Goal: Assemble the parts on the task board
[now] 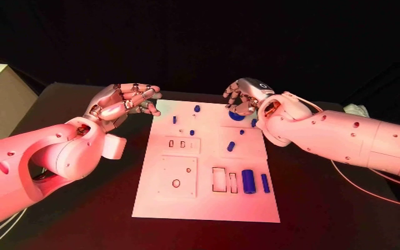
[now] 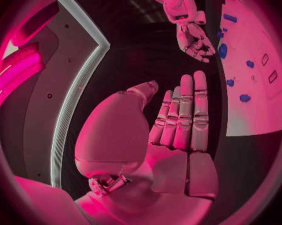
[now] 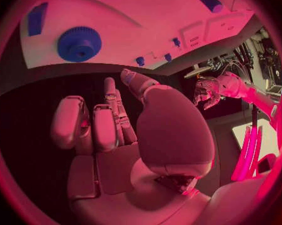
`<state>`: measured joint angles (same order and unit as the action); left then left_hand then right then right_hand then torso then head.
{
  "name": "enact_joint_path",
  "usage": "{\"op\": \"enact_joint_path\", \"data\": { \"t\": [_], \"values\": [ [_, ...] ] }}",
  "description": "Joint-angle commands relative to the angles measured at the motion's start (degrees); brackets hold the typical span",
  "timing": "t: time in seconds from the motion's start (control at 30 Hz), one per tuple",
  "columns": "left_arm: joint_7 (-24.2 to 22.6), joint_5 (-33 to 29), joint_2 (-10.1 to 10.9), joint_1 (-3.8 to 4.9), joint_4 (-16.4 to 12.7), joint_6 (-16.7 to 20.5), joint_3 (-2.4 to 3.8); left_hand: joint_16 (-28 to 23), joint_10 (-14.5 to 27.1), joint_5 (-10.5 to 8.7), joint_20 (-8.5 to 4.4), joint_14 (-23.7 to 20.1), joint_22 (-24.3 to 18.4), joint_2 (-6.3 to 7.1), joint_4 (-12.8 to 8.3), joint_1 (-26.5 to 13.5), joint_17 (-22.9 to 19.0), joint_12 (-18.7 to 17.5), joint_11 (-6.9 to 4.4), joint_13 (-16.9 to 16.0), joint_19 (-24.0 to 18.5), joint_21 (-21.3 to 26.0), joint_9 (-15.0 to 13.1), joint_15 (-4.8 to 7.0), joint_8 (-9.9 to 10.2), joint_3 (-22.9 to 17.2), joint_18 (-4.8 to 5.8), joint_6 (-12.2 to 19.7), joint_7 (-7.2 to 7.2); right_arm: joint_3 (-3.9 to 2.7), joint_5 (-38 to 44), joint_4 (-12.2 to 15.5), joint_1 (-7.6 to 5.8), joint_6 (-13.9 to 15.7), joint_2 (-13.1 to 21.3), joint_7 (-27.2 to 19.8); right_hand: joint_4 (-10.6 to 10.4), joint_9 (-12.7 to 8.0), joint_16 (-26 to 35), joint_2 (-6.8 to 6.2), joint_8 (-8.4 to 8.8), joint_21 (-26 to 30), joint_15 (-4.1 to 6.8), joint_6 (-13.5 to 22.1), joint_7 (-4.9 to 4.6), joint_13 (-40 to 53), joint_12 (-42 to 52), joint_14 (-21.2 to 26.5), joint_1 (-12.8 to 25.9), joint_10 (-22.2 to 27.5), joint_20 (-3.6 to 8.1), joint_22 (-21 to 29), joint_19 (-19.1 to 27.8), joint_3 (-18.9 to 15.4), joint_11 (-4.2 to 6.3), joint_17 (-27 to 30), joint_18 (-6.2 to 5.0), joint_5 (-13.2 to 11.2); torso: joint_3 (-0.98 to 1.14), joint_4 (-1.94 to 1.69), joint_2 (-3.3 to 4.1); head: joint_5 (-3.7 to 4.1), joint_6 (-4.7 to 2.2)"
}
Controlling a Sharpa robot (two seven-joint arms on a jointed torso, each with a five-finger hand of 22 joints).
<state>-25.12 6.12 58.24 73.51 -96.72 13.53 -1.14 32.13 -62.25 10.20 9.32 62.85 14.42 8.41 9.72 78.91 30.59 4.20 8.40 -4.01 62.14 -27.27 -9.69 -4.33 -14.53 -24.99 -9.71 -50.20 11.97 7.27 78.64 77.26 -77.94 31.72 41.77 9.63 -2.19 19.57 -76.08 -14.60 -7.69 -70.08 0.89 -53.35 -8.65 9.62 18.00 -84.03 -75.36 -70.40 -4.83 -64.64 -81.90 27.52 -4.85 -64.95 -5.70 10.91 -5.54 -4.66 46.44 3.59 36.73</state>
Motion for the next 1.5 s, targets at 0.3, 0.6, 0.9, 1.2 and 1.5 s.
{"op": "enact_joint_path", "data": {
  "t": [0.3, 0.6, 0.9, 1.2, 1.5],
  "values": [
    [-0.1, 0.2, 0.0, 0.03, 0.1, -1.6, 0.00, 0.2, 0.0, -0.09, -0.04, -0.5, 0.1, 0.03, 0.1, -0.1, 0.1, -0.2, 0.06, 0.0, -0.4, -0.2, -0.1, 0.03, 0.3, -0.4, -0.50, 0.0, 0.20, -0.13, -2.5, -0.9, -0.30, -8.5, 2.5, 1.1, -6.5, 1.2, -9.4, 2.09, -1.31, -11.3, -0.47, 3.2, -0.63, 54.1, 52.4, -4.0, -4.9, -0.6, -0.84, -14.3, -3.7, -15.8, 0.41, -15.3, 3.12, 1.2, 0.32, 0.50, 0.13, -0.21, -0.05],
    [0.2, 0.3, -0.2, 0.01, 0.4, -2.0, -0.01, 0.2, 0.0, -0.09, -0.04, -0.5, 0.1, 0.04, 0.0, -0.1, 0.1, -0.2, 0.05, 0.0, -0.5, -0.3, -0.1, 0.03, 0.3, -0.4, -0.50, 0.0, 0.19, -0.14, 2.0, -2.8, 0.27, -11.1, 1.5, 3.5, -10.4, 1.3, -11.5, 2.25, -2.02, -13.6, -1.10, 4.0, -0.97, 61.9, 58.4, -4.8, -6.2, -4.5, -1.12, -17.3, -4.6, -18.8, 0.13, -19.7, 3.70, 1.3, 0.27, 0.15, 0.06, -0.01, 0.21],
    [0.3, 0.3, -0.3, 0.00, 0.5, -2.0, -0.02, 0.3, 0.0, -0.08, -0.05, -0.5, 0.2, 0.07, 0.0, 0.0, 0.1, -0.2, 0.04, 0.0, -0.6, -0.4, -0.1, 0.04, 0.3, -0.5, -0.51, 0.0, 0.18, -0.14, 0.6, -4.4, 0.49, -10.9, 0.9, 3.9, -11.9, 1.5, -12.1, 2.66, -2.70, -14.7, -1.09, 3.3, -0.83, 63.9, 59.9, -5.1, -6.7, -5.9, -1.18, -18.7, -5.2, -19.2, 0.21, -20.9, 4.02, 1.9, 0.19, 0.28, 0.00, -0.02, 0.45],
    [0.5, 0.4, -0.5, 0.00, 0.6, -1.9, -0.02, 0.3, 0.0, -0.06, -0.05, -0.6, 0.2, 0.05, -0.1, 0.1, 0.1, -0.2, 0.05, 0.0, -0.6, -0.4, -0.1, 0.05, 0.3, -0.5, -0.52, 0.0, 0.19, -0.14, -1.1, -5.6, 0.64, -10.8, -0.5, 4.3, -12.6, 1.6, -12.3, 3.23, -3.07, -15.0, -1.02, 2.9, -0.73, 64.5, 60.3, -5.1, -7.2, -6.3, -1.14, -19.1, -5.3, -18.7, 0.31, -21.2, 4.08, 2.5, 0.14, 0.13, 0.00, -0.08, 0.42],
    [0.7, 0.4, -0.6, 0.00, 0.6, -1.8, -0.02, 0.3, 0.1, -0.05, -0.05, -0.6, 0.3, 0.07, -0.1, 0.1, 0.2, -0.3, 0.12, 0.0, -0.7, -0.5, -0.1, 0.03, 0.4, -0.6, -0.52, 0.1, 0.32, -0.12, -1.2, -6.3, 1.09, -11.3, -1.8, 4.4, -13.3, 1.6, -12.4, 3.77, -3.49, -15.2, -0.94, 2.3, -0.59, 65.3, 60.8, -5.2, -7.3, -6.9, -1.08, -19.4, -5.4, -18.0, 0.43, -21.4, 4.14, 2.3, 0.19, 0.21, 0.04, -0.22, 0.58]
  ]
}}
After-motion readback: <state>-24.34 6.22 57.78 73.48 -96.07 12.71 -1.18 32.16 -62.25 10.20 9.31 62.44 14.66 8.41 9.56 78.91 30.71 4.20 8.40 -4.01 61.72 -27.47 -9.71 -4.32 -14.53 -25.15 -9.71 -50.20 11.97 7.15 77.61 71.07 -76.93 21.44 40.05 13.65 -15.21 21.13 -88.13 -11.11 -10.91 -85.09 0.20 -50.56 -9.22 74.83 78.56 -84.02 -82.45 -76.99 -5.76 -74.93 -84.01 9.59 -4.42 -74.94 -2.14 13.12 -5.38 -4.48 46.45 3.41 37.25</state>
